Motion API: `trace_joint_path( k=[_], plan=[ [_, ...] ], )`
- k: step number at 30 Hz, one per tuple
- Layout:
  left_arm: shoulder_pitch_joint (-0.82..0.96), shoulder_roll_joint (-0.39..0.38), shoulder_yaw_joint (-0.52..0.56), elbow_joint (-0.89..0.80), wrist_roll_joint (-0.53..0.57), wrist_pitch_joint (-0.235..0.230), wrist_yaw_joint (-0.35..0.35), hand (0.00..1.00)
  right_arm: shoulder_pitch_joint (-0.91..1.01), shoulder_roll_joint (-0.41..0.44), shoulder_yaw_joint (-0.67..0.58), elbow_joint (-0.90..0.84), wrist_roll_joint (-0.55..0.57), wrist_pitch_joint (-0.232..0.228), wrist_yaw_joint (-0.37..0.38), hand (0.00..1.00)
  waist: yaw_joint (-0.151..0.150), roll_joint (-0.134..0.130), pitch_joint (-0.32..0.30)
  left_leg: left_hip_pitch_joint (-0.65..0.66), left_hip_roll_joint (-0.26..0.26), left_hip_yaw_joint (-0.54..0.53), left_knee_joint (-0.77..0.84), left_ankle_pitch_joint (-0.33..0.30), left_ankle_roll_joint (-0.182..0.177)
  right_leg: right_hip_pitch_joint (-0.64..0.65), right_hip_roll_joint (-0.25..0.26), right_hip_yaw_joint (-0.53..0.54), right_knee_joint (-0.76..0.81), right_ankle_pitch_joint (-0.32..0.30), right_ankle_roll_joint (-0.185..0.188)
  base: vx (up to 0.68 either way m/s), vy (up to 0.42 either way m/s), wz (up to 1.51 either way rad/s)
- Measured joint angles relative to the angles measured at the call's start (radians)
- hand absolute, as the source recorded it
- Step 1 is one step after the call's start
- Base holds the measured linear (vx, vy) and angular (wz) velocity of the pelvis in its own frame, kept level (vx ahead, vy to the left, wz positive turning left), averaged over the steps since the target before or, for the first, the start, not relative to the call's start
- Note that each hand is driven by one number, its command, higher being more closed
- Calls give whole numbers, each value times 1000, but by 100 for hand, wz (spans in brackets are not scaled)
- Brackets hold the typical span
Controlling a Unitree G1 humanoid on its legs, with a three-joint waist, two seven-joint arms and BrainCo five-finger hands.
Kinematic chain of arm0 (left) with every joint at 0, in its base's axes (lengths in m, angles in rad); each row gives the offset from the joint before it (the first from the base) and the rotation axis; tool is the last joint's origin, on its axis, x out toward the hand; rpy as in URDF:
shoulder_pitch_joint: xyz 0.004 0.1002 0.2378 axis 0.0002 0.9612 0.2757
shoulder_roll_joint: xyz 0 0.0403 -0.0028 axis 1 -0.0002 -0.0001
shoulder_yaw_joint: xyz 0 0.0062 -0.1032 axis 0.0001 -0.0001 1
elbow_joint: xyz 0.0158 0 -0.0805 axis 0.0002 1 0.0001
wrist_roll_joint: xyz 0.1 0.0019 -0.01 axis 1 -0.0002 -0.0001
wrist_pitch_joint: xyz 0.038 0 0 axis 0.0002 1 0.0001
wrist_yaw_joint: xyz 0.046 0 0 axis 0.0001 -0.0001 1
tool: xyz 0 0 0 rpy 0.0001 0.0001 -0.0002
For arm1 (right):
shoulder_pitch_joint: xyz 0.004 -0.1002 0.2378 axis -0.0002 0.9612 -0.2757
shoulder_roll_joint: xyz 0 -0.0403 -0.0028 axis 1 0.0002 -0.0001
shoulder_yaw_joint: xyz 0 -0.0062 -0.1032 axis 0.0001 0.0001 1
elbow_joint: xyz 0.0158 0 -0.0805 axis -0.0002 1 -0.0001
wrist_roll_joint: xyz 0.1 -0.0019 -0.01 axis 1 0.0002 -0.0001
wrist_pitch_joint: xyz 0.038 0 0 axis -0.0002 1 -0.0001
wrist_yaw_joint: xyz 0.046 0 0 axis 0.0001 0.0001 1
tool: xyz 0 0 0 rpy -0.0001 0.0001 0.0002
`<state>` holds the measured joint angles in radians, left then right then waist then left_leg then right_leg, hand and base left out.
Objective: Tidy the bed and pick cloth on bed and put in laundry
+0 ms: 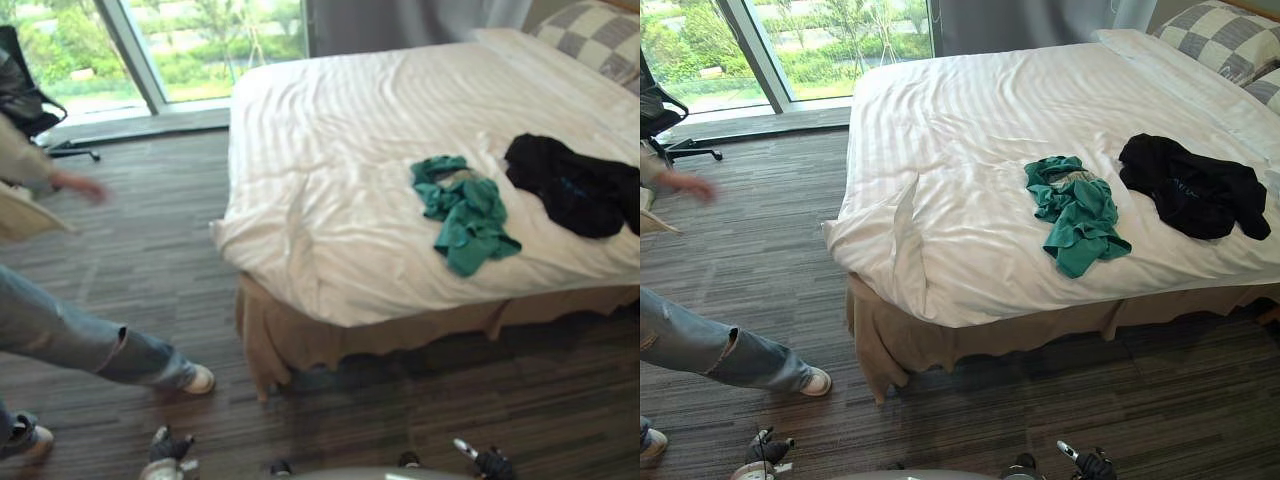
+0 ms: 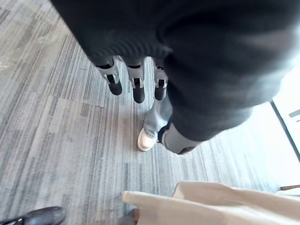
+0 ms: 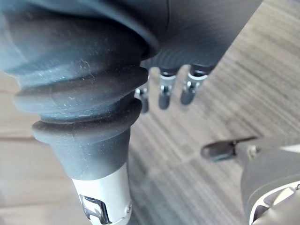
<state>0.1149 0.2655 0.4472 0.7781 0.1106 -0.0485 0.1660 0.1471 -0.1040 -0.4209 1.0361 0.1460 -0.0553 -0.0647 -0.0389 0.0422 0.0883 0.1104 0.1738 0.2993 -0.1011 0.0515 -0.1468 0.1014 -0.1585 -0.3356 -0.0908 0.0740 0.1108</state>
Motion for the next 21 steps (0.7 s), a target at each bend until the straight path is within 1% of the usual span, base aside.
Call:
trace_joint_path(
  k=[1,3,4,5,6,7,10,11,12,13,15,16,19,21],
  plan=[
    [-9,16,0,-26,1,0,11,0,6,0,0,0,0,-2,0,0,0,1,-1,-1,0,-1,0,0,0,0,0,-3,0,0,0,-43,0,8],
    [-46,66,-4,-180,21,2,52,0,22,4,8,-1,0,-6,-3,0,0,1,-1,-14,0,-8,0,0,0,0,0,-13,-2,0,0,-33,-2,9],
    [-59,72,-5,-234,25,2,61,0,30,7,8,-2,0,-6,-5,0,1,1,-2,-14,0,-10,0,0,0,0,0,-15,-2,0,0,30,2,10],
    [-80,79,-9,-339,64,1,85,0,37,15,8,-3,1,-7,-8,0,1,1,-2,-14,-1,-17,0,0,0,0,0,-15,-3,0,0,51,6,8],
    [-105,86,-12,-404,102,-2,104,0,41,23,8,-3,1,-7,-10,0,0,2,-2,-14,-1,-21,0,5,2,2,0,-14,-2,2,-3,60,6,5],
    [-117,93,-15,-419,114,-4,109,0,42,25,8,-3,1,-7,-9,0,-3,3,-3,-13,-2,-21,0,6,2,2,0,-13,-2,2,-3,49,2,-4],
    [-200,127,-36,-414,168,-5,143,0,59,28,7,-4,1,-6,1,0,-7,9,-7,-6,-1,-6,7,6,2,1,1,-3,-2,5,1,63,4,-10],
    [-233,160,-63,-405,180,-5,152,0,64,28,6,-4,1,-5,3,0,-7,9,-7,-1,-1,6,7,6,2,-1,2,7,-3,5,1,57,4,-17],
    [-248,176,-77,-401,183,-5,156,0,64,28,6,-4,1,-5,3,0,-8,9,-7,2,-1,9,7,5,1,0,2,10,-3,5,1,35,1,-18],
    [-301,206,-113,-387,192,-5,166,0,66,29,6,-4,1,-5,3,0,-11,9,-7,6,-1,12,7,3,-1,0,2,15,-3,5,1,17,1,-12],
    [-352,229,-153,-377,200,-5,167,0,66,33,6,-4,2,-6,3,0,-17,9,-7,8,-1,22,7,1,0,-3,2,23,-3,5,1,-10,3,-12],
    [-383,242,-185,-375,208,-5,167,0,66,36,6,-4,3,-6,3,0,-26,9,-7,9,-1,30,7,-1,1,-9,2,32,-2,6,-1,-36,4,-22],
    [-468,256,-253,-347,218,-5,165,0,67,39,5,-5,10,-6,3,0,-36,18,-2,2,-2,61,7,-5,4,-41,3,66,-1,18,-6,-62,2,-35],
    [-556,273,-302,-264,241,-5,161,0,69,41,0,-11,10,-5,3,0,-63,29,5,-16,-3,75,7,-5,5,-74,4,90,0,25,-8,-76,-6,-29]
  ],
)
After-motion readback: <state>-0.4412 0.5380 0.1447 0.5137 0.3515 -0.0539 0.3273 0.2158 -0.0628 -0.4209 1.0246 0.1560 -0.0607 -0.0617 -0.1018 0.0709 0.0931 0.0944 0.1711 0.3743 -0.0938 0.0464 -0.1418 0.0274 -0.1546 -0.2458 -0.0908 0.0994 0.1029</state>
